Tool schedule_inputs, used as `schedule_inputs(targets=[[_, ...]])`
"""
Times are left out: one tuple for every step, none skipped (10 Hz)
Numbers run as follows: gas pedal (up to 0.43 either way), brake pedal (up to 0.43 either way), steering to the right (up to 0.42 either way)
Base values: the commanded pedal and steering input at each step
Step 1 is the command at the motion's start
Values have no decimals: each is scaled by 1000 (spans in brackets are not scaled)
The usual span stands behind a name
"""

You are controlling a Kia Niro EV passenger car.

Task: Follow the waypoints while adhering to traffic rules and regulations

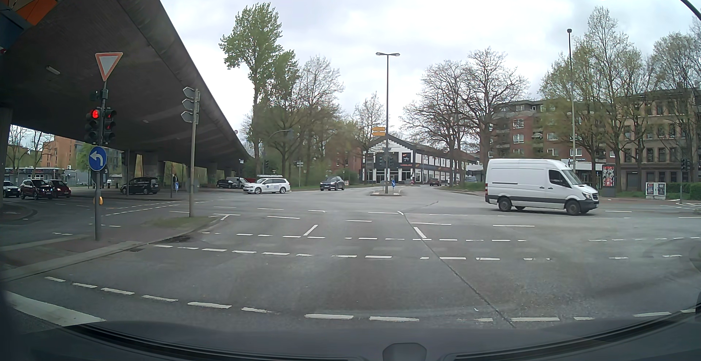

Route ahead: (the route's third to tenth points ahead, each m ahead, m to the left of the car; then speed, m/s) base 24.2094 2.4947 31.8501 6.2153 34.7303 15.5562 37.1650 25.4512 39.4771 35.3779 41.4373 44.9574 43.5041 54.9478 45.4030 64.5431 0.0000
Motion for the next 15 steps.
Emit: schedule_inputs(targets=[[0,280,-11],[0,280,-11],[0,280,-11],[0,280,-11],[0,280,-11],[0,280,-11],[0,280,-11],[0,280,-11],[0,280,-11],[0,280,-11],[0,280,-11],[0,280,-11],[0,280,-11],[0,280,-11],[0,280,-11]])
